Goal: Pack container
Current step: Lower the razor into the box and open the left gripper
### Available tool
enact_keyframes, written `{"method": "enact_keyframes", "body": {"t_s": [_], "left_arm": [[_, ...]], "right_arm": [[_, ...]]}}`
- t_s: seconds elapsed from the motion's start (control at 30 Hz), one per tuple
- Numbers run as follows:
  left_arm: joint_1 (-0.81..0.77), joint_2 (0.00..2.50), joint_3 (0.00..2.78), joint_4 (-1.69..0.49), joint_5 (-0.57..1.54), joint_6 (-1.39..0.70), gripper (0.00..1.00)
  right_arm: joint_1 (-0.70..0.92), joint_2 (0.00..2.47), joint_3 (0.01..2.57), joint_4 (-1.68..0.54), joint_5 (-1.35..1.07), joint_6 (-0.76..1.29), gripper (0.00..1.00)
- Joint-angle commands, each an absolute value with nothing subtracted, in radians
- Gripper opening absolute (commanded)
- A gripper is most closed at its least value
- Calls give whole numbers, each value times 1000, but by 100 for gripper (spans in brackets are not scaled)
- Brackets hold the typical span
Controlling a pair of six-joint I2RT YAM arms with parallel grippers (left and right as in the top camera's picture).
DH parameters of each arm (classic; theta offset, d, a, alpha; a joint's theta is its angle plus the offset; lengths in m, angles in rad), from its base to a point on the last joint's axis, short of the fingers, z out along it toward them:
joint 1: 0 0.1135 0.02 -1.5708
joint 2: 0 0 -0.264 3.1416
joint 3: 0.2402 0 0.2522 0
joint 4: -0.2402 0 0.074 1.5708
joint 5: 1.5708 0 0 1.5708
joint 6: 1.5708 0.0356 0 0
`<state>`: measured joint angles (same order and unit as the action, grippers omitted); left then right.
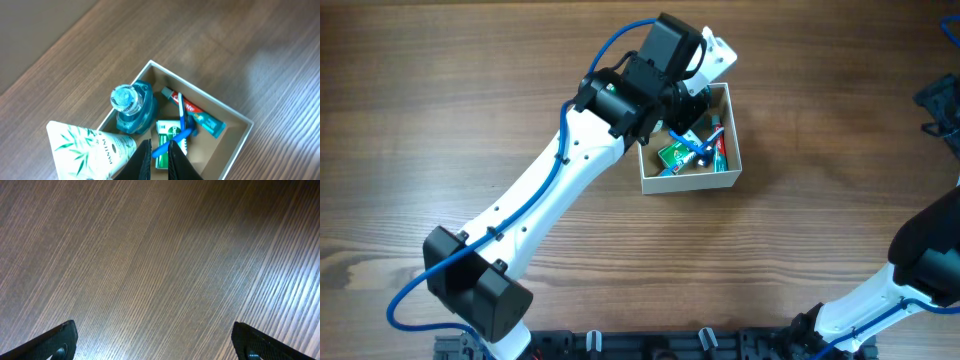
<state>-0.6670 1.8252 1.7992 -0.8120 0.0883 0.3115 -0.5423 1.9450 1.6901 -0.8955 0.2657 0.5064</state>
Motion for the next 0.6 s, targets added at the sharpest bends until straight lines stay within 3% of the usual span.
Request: {"method": "enact_keyframes", "body": {"t_s": [0.0, 0.03, 0.1, 0.17, 0.2, 0.43, 0.57], "left_arm": [[-672, 1856, 1805, -804, 123, 389, 28], [-672, 1857, 1805, -798, 123, 389, 36], [-672, 1857, 1805, -773, 123, 389, 65], [-672, 1857, 1805, -742, 123, 389, 85], [-672, 1857, 1805, -711, 123, 389, 100], [-672, 1839, 1805, -598, 118, 389, 100], [-670, 1788, 1805, -629, 14, 385, 100]], "right_arm": [[-543, 1940, 1687, -893, 261, 498, 100], [-543, 1940, 1687, -893, 261, 498, 100], [-543, 1940, 1687, -893, 261, 498, 99], [-543, 1940, 1687, -893, 261, 498, 100], [-543, 1940, 1687, -893, 261, 498, 100], [-543, 1940, 1687, -893, 261, 498, 100], [-543, 1940, 1687, -893, 261, 498, 100]]}}
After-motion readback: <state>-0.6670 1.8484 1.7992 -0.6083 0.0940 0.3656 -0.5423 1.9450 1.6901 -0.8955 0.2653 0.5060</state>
